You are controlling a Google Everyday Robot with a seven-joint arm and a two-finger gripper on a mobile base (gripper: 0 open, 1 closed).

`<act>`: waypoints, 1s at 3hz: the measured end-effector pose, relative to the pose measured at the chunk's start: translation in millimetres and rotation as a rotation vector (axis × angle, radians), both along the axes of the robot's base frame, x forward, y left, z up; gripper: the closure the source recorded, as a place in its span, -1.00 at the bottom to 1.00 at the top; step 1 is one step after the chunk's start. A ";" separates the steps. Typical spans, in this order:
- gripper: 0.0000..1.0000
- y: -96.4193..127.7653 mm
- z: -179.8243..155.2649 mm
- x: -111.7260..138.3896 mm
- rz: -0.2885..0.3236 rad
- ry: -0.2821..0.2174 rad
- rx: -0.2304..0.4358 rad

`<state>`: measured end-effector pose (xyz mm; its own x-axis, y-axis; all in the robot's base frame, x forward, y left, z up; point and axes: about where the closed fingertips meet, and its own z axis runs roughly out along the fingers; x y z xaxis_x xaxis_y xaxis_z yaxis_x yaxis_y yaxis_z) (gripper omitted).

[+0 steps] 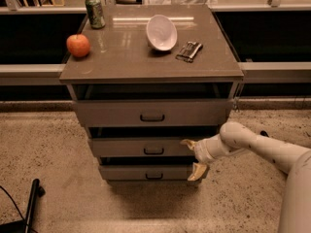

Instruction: Open middle drawer

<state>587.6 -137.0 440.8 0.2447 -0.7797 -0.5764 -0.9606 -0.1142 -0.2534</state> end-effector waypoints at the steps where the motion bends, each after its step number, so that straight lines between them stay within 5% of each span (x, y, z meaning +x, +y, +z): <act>1: -1.00 5.1 -6.7 8.5 -0.009 0.006 -0.029; 3: -1.00 -13.7 -25.8 31.9 -0.096 0.022 -0.037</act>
Offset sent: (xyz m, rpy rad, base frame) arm 0.0437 -0.0189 -0.0318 -0.0635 0.0291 -0.1131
